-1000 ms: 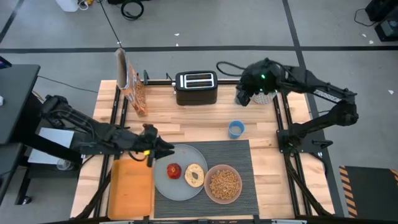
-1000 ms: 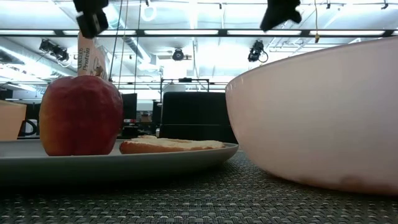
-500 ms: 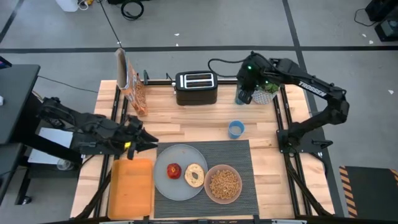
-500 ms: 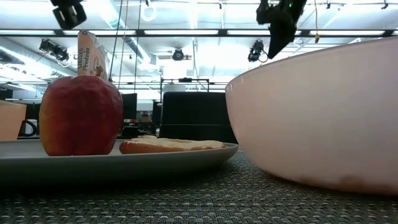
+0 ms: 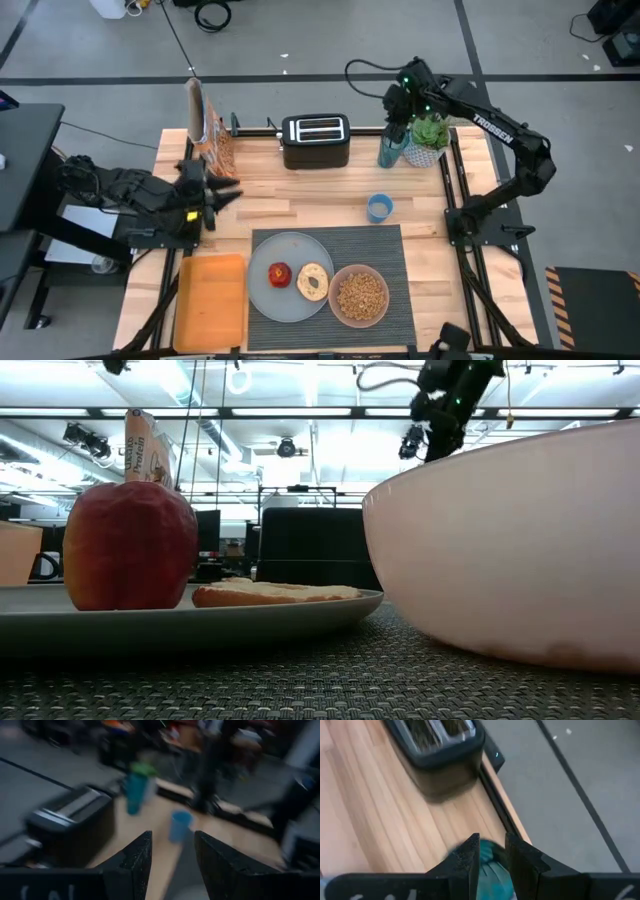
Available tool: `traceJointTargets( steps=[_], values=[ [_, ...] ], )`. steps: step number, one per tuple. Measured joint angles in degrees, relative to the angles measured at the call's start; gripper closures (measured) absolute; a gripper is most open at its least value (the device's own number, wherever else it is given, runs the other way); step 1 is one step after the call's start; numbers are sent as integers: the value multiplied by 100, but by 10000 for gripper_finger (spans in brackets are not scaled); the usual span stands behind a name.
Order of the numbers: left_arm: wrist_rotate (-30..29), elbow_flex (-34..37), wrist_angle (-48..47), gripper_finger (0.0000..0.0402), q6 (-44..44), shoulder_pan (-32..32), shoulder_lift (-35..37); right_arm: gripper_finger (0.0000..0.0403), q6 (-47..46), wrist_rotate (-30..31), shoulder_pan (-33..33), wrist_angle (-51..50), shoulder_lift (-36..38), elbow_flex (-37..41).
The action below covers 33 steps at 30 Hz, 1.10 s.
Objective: Arrange a breakfast setting
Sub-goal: Put the black spoon on the gray placemat to the right of the orange bowl
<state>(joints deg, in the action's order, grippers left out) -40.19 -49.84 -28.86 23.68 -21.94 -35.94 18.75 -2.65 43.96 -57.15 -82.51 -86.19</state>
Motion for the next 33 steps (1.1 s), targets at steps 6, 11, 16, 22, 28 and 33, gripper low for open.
traceJointTargets(
  steps=[6, 11, 16, 22, 28, 33],
  values=[
    [-358, -171, 592, 247, -893, 522, 0, 303, 769, -399, 499, 101, -171, 2],
    [-324, -204, 590, 247, -896, 853, 0, 278, 1179, -439, 614, 97, -279, 2],
    [-85, -202, 518, 247, -825, 999, -4, 233, 1214, -324, 651, 88, -393, 2],
    [-86, -202, 461, 247, -825, 1160, -4, 205, 1454, -239, 819, -81, -645, 4],
    [-86, -202, 459, 247, -832, 1166, -4, 206, 1853, -295, 783, -299, -621, 4],
    [-86, -202, 450, 247, -846, 1166, -4, 206, 1857, -295, 783, -338, -617, 2]
  ],
)
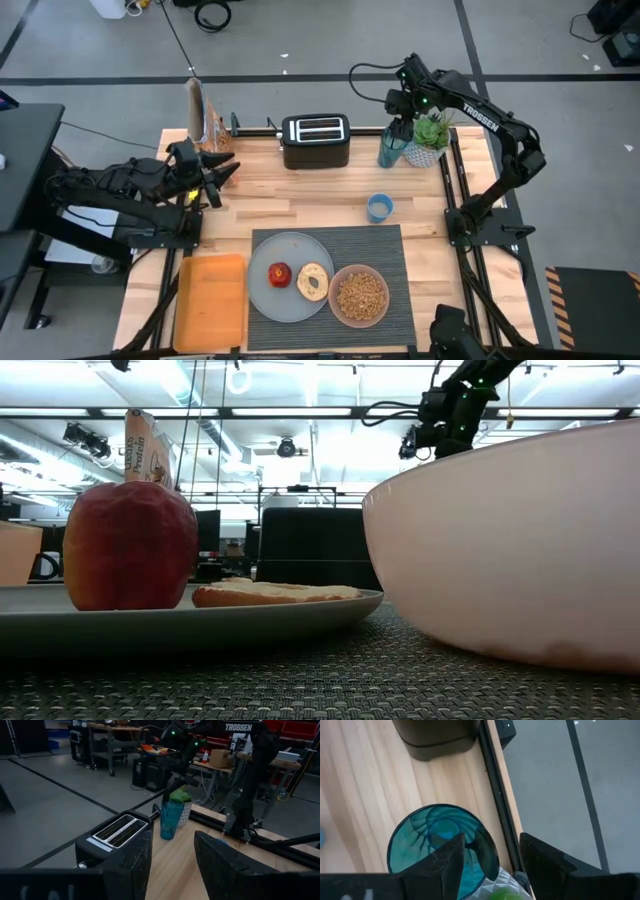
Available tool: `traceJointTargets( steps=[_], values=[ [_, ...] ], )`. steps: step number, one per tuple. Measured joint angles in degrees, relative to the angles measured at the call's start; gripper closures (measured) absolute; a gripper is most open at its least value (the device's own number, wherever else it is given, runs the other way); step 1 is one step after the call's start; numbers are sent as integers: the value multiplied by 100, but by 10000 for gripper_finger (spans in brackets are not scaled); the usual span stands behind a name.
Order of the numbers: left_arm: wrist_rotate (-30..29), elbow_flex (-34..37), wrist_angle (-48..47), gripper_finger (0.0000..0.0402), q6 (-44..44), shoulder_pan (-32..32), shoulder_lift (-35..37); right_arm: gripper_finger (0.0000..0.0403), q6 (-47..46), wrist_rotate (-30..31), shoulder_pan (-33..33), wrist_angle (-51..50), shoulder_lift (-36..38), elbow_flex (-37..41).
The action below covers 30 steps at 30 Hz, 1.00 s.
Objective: Arrange a breakfast setting
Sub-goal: Put the black spoon on the gray placemat to the right of the orange bowl
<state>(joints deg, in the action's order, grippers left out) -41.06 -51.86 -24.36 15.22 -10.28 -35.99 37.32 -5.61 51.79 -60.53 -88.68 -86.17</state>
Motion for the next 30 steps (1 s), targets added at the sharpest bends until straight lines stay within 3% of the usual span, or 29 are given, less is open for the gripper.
traceJointTargets(
  steps=[14, 30],
  values=[
    [-2, 2, 2, 247, -153, 0, 0, 231, 41, 107, 81, 3, 2, 293],
    [-2, 4, 7, 247, -90, 0, 0, 309, 39, 144, 48, 411, 2, 562]
  ],
)
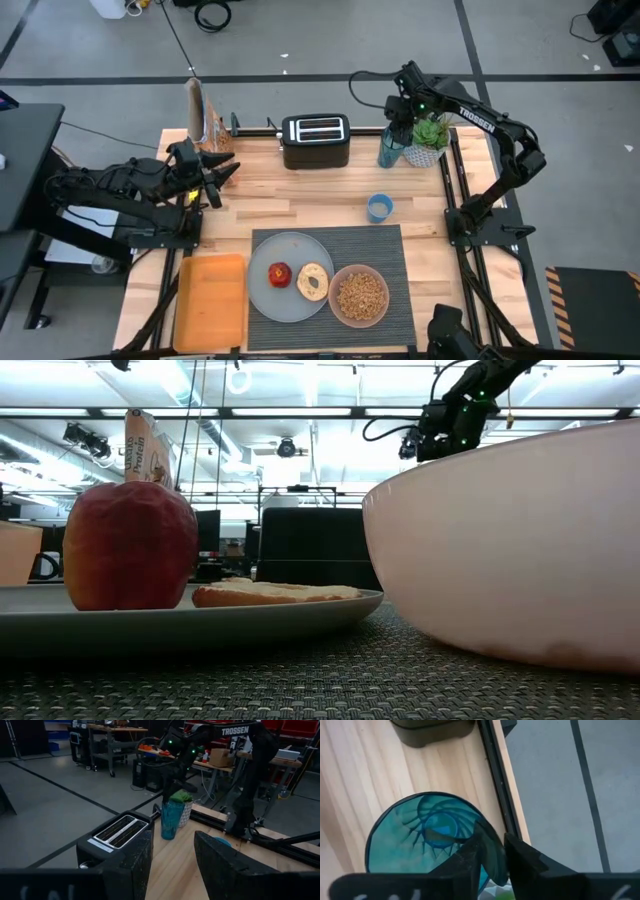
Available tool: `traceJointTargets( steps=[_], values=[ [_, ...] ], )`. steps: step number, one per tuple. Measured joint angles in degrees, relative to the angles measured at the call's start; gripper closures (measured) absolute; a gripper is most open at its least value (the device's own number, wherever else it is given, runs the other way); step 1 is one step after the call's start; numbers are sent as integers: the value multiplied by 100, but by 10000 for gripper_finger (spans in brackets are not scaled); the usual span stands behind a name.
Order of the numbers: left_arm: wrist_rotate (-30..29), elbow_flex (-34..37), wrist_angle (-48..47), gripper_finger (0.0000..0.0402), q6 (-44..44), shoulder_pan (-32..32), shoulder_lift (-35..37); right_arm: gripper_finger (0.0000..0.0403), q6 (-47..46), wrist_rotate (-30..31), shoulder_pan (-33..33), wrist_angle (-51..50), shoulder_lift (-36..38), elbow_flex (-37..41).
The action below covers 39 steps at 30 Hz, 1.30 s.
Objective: Arrange a breakfast setting
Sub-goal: Put the black spoon on the gray placemat to the right of the orange bowl
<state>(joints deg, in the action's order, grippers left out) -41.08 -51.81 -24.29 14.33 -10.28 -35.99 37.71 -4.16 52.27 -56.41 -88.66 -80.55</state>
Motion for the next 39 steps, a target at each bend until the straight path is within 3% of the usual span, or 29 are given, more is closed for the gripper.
traceJointTargets(
  steps=[13, 24, 39],
  values=[
    [0, 0, -23, 247, -15, 0, 0, 372, -6, 240, -165, -106, 0, 0],
    [0, 2, -127, 247, -15, 0, 0, 378, -22, 622, -363, -125, 117, 0],
    [0, 2, -125, 247, -15, 0, 0, 378, -364, 844, -578, -141, 991, 0]
  ],
)
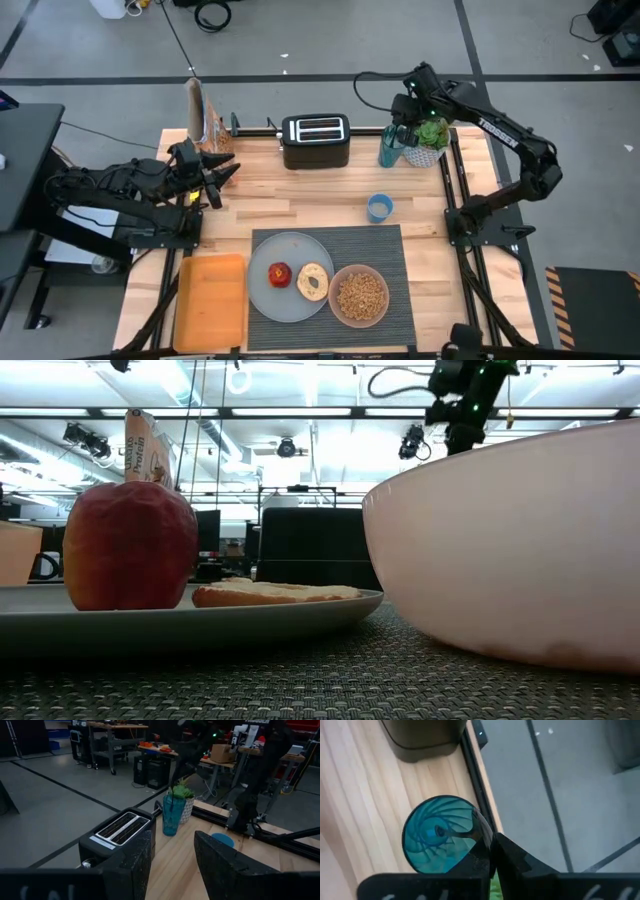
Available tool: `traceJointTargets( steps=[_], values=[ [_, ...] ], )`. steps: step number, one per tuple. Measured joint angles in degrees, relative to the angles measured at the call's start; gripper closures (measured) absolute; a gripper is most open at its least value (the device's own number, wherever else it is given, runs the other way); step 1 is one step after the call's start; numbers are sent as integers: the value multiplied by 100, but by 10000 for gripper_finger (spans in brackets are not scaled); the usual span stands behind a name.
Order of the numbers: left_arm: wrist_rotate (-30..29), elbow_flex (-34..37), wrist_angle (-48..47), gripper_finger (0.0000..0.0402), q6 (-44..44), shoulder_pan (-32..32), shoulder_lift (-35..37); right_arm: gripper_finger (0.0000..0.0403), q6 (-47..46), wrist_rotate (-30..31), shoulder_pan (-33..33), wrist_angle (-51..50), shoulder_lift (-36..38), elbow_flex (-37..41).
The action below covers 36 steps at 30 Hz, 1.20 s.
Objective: Arrange a breakfast setting
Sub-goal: Put the black spoon on the gray placemat to the right of the orange bowl
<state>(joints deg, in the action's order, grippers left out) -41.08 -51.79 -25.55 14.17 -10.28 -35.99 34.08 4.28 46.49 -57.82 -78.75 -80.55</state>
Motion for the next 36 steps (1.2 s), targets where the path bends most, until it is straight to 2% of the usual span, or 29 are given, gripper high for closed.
traceJointTargets(
  steps=[7, 14, 19, 25, 27, 30, 33, 36],
  values=[
    [0, 0, 1, 247, 2, 0, 0, 378, -47, 414, -289, 2, 498, 0],
    [1, 0, 1, 247, 4, 0, 0, 378, -571, 927, -559, 23, 990, 0],
    [85, 0, 1, 246, 11, -2, 0, 378, -796, 1440, -811, 289, 1317, 0],
    [85, 0, 1, 246, 11, -2, 0, 378, -1122, 1552, -1050, 857, 1703, 0],
    [87, 0, 1, 247, 10, -2, 0, 378, -1315, 1173, -1075, 1098, 1820, -2],
    [87, 0, 1, 246, 7, -2, 0, 378, -1620, 189, -1074, 1211, 1894, -5],
    [87, 0, 1, 246, 5, -2, 0, 378, -2035, -619, -1078, 999, 1836, -4],
    [87, 0, 1, 246, 4, -2, 0, 378, -2557, -1689, -1072, 607, 1687, -4]
  ],
)
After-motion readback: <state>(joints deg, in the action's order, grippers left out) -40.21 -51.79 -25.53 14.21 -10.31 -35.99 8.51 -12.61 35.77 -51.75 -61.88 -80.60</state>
